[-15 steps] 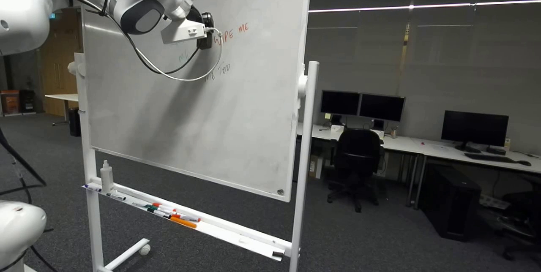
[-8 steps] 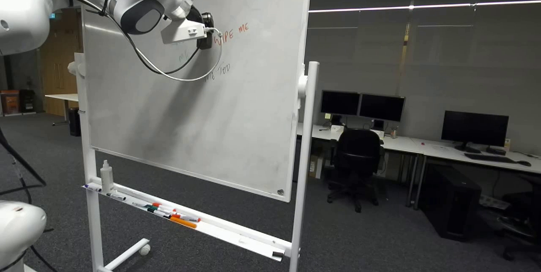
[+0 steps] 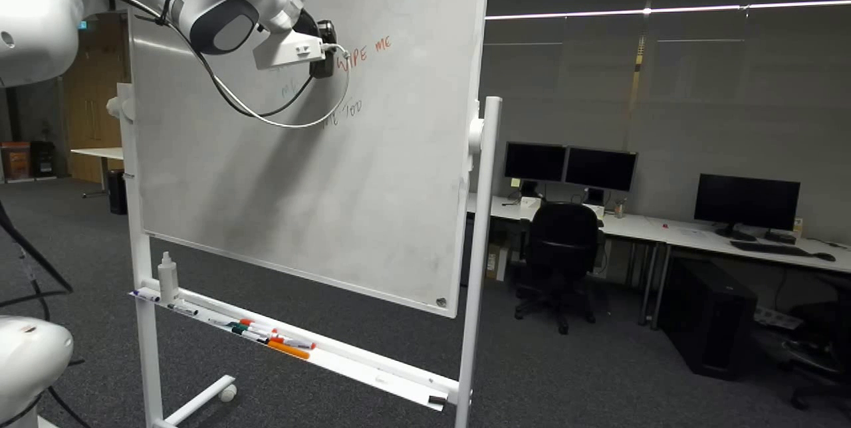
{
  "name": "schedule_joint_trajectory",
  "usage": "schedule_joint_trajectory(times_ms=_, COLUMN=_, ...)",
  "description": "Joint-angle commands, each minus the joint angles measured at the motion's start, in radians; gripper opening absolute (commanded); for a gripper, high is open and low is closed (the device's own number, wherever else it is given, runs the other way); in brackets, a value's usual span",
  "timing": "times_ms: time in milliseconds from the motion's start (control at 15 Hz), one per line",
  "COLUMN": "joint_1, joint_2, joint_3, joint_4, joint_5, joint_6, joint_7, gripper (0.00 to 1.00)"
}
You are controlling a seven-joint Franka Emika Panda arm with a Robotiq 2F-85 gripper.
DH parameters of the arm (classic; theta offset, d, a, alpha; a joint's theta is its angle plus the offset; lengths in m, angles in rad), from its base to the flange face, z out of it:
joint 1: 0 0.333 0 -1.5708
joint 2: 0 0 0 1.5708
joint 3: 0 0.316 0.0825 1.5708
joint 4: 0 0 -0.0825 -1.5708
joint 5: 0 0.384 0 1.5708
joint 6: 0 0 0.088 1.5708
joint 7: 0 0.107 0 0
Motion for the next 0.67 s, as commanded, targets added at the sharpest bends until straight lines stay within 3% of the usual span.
schedule_joint_trajectory(times_ms=0, joint_1=-0.006, joint_2=0.028, joint_3=-0.012, joint_4=0.024, joint_5=0.057, joint_6=0.0, joint_7=-0.045, gripper=0.34)
schedule_joint_trajectory(times_ms=600, joint_1=0.015, joint_2=0.111, joint_3=-0.064, joint_4=0.064, joint_5=0.2, joint_6=0.024, joint_7=-0.201, gripper=0.34)
